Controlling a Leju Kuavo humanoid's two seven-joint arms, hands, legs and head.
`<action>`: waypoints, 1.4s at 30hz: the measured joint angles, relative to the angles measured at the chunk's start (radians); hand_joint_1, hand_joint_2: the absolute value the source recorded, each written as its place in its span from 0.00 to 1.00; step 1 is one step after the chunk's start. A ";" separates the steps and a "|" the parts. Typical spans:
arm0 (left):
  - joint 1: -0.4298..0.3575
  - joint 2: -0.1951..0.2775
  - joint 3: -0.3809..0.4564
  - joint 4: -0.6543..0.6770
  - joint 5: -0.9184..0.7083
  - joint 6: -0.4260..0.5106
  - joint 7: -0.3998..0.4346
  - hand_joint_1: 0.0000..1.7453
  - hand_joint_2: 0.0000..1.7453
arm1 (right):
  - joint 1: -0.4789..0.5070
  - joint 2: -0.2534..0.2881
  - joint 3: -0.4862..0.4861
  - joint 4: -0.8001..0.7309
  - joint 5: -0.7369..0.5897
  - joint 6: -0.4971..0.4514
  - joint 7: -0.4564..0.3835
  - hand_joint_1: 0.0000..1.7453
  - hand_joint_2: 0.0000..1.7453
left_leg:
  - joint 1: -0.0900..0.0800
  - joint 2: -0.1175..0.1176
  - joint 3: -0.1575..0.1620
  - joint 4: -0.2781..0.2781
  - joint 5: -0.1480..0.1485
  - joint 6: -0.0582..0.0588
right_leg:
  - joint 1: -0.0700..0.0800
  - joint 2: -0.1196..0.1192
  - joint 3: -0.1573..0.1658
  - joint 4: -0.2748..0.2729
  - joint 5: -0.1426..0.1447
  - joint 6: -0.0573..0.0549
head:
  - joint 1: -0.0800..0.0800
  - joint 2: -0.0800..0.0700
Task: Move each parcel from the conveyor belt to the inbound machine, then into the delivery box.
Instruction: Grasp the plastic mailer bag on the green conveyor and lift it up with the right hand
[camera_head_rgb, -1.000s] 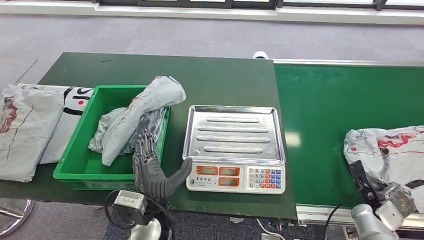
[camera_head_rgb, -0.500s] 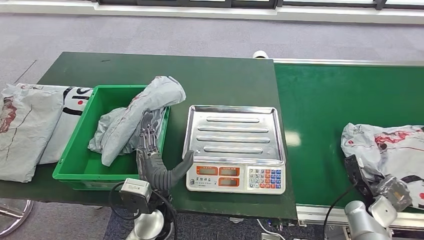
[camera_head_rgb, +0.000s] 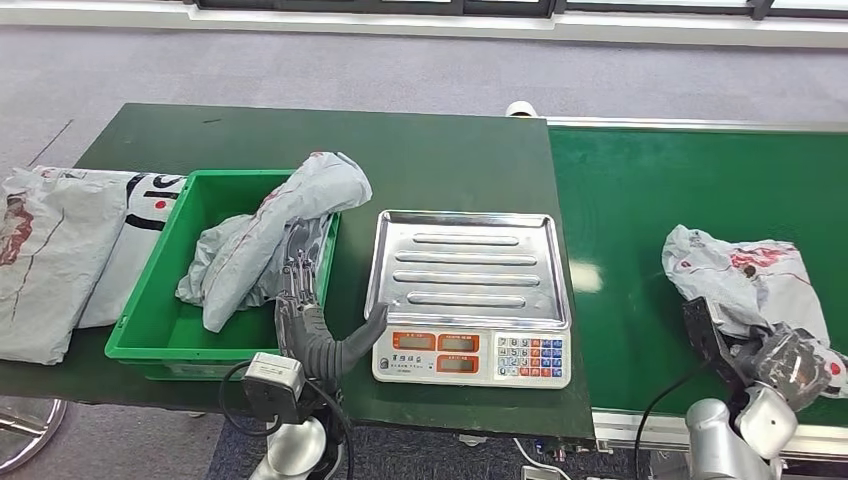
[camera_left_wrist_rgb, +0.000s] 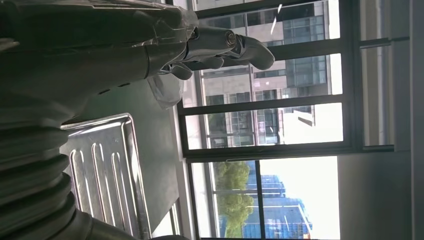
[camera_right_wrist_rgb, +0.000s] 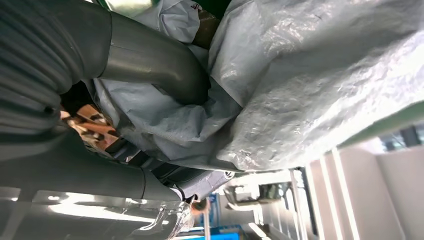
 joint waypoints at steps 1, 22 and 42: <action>0.000 0.000 0.002 0.001 0.000 -0.001 0.000 0.00 1.00 | 0.006 0.012 0.000 -0.025 0.001 0.000 -0.007 1.00 1.00 | 0.000 0.000 0.000 0.000 0.000 0.000 | 0.000 0.000 0.000 0.000 0.000 0.000 | 0.000 0.000; 0.008 0.000 0.019 -0.008 0.000 0.022 -0.001 0.00 1.00 | 0.008 0.045 0.227 -0.105 0.012 0.000 0.104 1.00 1.00 | 0.000 -0.001 0.000 0.000 0.000 0.000 | 0.000 -0.001 0.000 0.000 0.000 0.000 | 0.000 0.000; 0.010 0.000 0.030 -0.008 0.030 0.021 -0.001 0.00 1.00 | 0.049 0.094 0.269 -0.361 0.010 0.000 -0.036 1.00 1.00 | 0.000 0.000 0.000 0.000 0.000 0.000 | 0.000 0.000 0.000 0.000 0.000 0.000 | 0.000 0.000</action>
